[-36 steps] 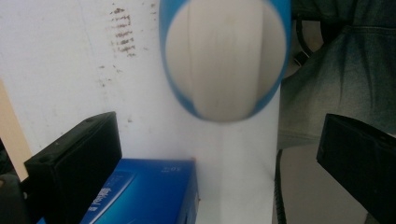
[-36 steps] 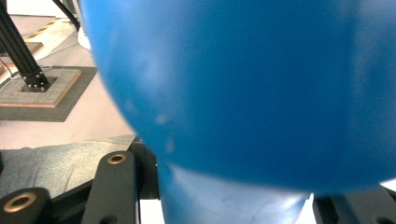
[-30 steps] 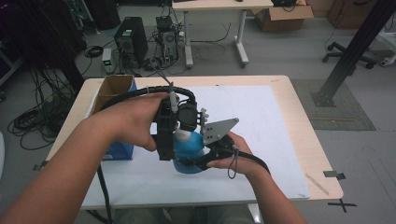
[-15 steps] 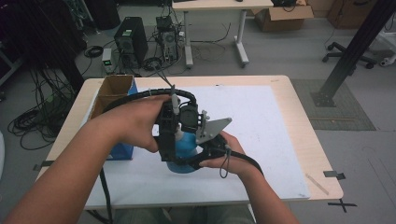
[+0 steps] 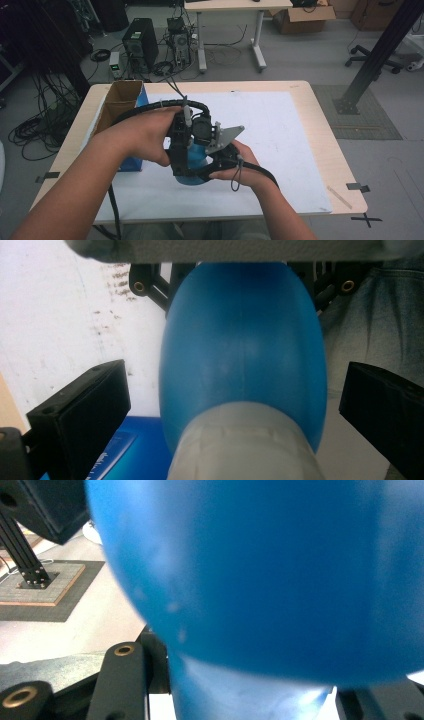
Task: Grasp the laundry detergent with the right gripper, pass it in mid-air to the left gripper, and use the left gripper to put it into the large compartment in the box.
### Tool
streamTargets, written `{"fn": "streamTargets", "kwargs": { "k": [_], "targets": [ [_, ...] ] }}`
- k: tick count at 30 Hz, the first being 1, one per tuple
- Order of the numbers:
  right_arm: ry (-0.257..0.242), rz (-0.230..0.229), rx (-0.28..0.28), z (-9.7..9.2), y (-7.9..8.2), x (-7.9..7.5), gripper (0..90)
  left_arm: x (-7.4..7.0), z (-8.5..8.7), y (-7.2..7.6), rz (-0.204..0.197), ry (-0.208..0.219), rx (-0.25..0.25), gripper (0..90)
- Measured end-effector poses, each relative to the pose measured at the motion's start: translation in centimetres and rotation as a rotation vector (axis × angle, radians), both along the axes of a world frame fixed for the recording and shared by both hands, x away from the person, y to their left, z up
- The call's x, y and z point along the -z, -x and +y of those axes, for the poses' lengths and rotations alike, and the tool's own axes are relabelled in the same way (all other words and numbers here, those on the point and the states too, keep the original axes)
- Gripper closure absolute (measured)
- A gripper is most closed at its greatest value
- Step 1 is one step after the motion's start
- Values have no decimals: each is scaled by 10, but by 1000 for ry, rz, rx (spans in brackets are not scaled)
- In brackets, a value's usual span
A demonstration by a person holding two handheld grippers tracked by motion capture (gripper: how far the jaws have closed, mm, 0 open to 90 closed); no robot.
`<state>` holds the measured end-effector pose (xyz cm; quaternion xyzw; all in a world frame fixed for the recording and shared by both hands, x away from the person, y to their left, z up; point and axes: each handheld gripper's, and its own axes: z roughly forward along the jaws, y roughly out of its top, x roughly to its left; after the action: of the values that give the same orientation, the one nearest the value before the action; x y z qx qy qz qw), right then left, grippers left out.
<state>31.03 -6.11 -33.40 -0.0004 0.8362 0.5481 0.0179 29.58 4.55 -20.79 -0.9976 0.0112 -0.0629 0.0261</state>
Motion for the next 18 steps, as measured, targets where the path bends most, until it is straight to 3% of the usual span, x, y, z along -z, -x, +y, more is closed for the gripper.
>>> {"fn": "streamTargets", "kwargs": {
  "k": [10, 18],
  "targets": [
    [1, 11, -2, 3, 0, 3, 455, 3, 3, -1, -3, 8, -10, 22],
    [-4, 9, -2, 5, -1, 3, 455, 5, 6, -2, 0, 12, -7, 90]
  ]
}}
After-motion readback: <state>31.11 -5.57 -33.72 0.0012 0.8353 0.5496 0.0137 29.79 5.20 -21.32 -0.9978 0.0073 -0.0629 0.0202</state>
